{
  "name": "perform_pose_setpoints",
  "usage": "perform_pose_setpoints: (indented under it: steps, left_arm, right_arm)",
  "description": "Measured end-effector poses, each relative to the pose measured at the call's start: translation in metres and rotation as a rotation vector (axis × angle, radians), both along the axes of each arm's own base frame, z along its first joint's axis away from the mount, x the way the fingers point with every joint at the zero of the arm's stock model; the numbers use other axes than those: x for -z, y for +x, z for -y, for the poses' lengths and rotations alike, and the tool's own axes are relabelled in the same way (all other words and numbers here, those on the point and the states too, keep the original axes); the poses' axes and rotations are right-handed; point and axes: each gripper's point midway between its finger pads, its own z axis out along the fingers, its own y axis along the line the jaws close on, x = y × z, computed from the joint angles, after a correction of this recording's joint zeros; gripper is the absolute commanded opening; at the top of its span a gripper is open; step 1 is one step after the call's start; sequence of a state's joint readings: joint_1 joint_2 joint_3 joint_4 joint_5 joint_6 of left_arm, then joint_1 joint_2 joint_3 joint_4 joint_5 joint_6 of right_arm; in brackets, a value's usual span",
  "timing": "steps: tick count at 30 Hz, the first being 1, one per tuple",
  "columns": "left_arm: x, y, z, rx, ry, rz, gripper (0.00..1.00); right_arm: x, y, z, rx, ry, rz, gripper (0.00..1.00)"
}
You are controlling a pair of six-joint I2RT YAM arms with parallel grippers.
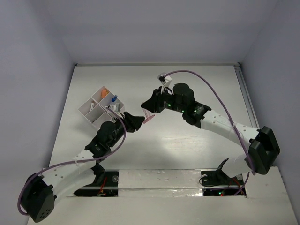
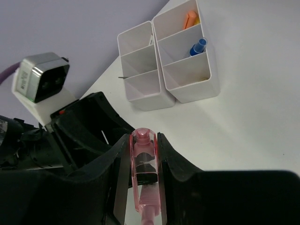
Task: Sort the stationery into containers
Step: Close the pen cap on the pen.
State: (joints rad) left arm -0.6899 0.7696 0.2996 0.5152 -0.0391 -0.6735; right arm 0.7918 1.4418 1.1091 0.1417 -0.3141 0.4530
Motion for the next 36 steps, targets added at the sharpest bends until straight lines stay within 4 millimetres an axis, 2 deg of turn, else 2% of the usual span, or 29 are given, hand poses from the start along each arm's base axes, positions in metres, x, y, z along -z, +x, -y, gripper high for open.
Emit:
perform_pose_setpoints:
  steps: [5,14,18,22,28,32,36]
  left_arm:
    - [0.009,0.002,-0.003,-0.019,0.024,-0.021,0.36]
    - [0.000,-0.001,-0.003,-0.008,0.004,0.001,0.36]
    - [-0.012,-0.010,-0.013,-0.017,-0.038,0.056,0.37]
    - [-0.019,-0.020,-0.021,-0.012,-0.050,0.127,0.45]
    - [-0.020,-0.029,-0.011,0.074,0.007,0.211,0.51]
    - [-0.016,-0.030,-0.004,0.102,0.061,0.252,0.52]
    - [-0.018,-0.029,0.000,0.094,0.097,0.302,0.54]
  right_arm:
    - [-0.008,-0.002,0.003,0.003,0.013,0.013,0.16]
    - [-0.008,0.002,0.007,0.041,0.012,0.016,0.16]
    - [-0.008,0.009,0.010,0.088,0.011,0.012,0.15]
    - [-0.006,0.014,0.014,0.128,-0.003,0.005,0.15]
    - [-0.014,0.021,0.015,0.146,-0.020,-0.028,0.13]
    - [-0.023,0.028,0.014,0.119,0.003,-0.078,0.12]
    - [-0.023,0.033,0.014,0.086,0.016,-0.149,0.12]
